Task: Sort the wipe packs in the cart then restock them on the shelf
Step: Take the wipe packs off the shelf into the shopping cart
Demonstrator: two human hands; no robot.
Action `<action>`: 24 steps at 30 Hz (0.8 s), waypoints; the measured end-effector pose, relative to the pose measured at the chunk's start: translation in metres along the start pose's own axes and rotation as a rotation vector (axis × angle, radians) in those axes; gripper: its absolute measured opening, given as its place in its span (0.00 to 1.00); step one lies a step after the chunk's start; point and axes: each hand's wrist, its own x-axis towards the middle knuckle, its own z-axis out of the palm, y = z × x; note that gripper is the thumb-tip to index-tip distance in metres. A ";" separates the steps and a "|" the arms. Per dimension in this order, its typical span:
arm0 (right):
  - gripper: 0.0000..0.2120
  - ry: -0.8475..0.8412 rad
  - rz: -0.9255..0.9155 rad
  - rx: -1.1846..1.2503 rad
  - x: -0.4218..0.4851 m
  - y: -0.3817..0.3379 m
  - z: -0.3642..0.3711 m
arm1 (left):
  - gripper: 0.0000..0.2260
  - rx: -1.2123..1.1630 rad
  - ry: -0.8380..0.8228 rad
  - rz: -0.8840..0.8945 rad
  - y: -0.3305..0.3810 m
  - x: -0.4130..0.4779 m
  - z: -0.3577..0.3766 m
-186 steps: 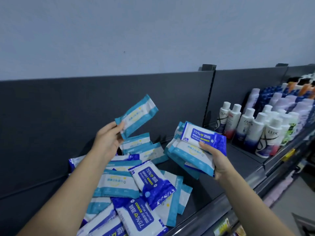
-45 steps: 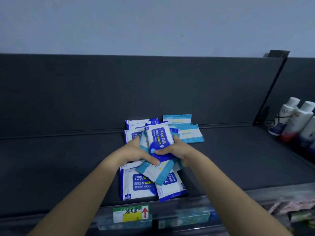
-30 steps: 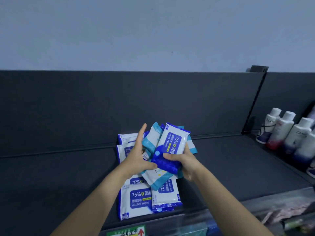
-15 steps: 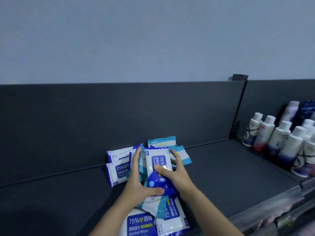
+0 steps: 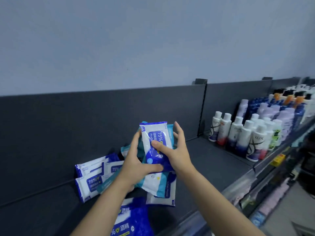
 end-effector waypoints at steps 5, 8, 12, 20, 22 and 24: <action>0.51 0.120 -0.080 -0.113 -0.010 -0.032 -0.065 | 0.52 -0.053 -0.120 0.021 0.006 0.010 0.071; 0.49 0.216 -0.113 -0.149 -0.026 -0.053 -0.118 | 0.52 -0.089 -0.224 0.022 0.008 0.014 0.130; 0.43 0.376 -0.159 -0.182 -0.056 -0.089 -0.202 | 0.49 -0.117 -0.370 0.037 0.013 0.014 0.226; 0.43 0.663 -0.172 -0.325 -0.168 -0.150 -0.403 | 0.45 -0.172 -0.617 0.010 -0.006 -0.040 0.456; 0.43 0.733 -0.130 -0.333 -0.202 -0.151 -0.455 | 0.45 -0.172 -0.685 -0.042 -0.022 -0.060 0.510; 0.45 0.812 -0.082 -0.335 -0.235 -0.147 -0.503 | 0.50 -0.151 -0.753 -0.095 -0.043 -0.081 0.560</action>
